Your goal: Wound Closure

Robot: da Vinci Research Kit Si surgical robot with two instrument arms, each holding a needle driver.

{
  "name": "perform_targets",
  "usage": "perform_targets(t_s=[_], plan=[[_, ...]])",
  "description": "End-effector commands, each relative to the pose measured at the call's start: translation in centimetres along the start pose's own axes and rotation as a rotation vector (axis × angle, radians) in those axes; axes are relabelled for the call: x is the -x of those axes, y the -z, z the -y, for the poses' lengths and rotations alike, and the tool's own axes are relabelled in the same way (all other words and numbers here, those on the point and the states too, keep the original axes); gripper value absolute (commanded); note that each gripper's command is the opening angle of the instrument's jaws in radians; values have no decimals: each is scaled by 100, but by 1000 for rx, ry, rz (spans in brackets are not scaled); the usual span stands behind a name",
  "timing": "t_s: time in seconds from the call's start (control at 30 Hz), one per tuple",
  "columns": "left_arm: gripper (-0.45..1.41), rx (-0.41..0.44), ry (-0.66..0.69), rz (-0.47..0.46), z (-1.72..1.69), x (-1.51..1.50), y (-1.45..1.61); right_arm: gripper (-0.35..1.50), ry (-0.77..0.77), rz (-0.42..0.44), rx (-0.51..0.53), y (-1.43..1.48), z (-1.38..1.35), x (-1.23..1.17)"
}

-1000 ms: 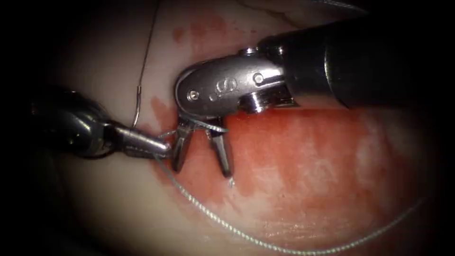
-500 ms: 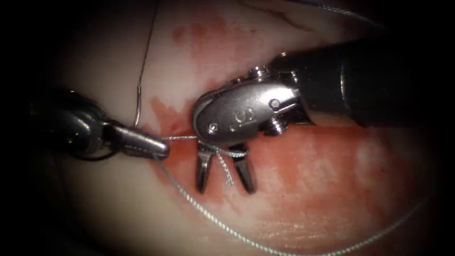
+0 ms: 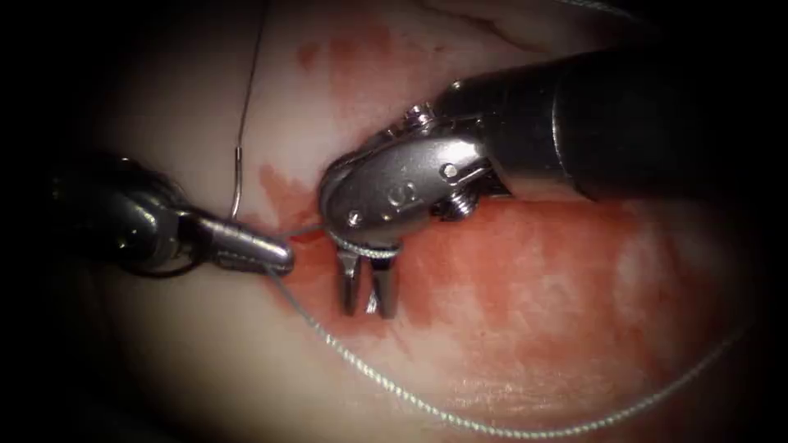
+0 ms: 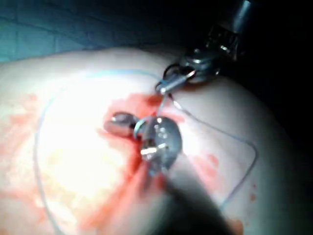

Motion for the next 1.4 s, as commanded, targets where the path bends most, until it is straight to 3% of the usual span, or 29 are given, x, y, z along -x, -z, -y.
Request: perform_targets(t_s=[0.03,0.17,0.3,0.4,0.5,0.73,1.0,1.13,1.4], plan=[[-35,1,2,-1,3,5,-5,-35,3,3,-28,3,-8,4],[-35,0,2,2,1,3,-3,-35,-12,29,-54,7,-14,7],[-35,-5,1,10,-1,3,-3,-35,4,-24,-11,11,-14,7],[-35,-13,16,26,-11,6,-6,-35,30,-148,144,37,-10,16],[-35,-14,38,35,-26,13,-14,-35,7,-213,245,61,-3,22],[-35,-16,66,64,-48,21,-39,-35,-40,-326,347,67,1,16],[-35,15,83,55,-81,-4,-67,-35,-84,-350,392,75,-3,17],[-35,34,85,49,-94,-21,-80,-35,-133,-357,475,89,-10,22],[-35,62,98,53,-114,-32,-91,-35,-168,-363,507,114,-20,34]])
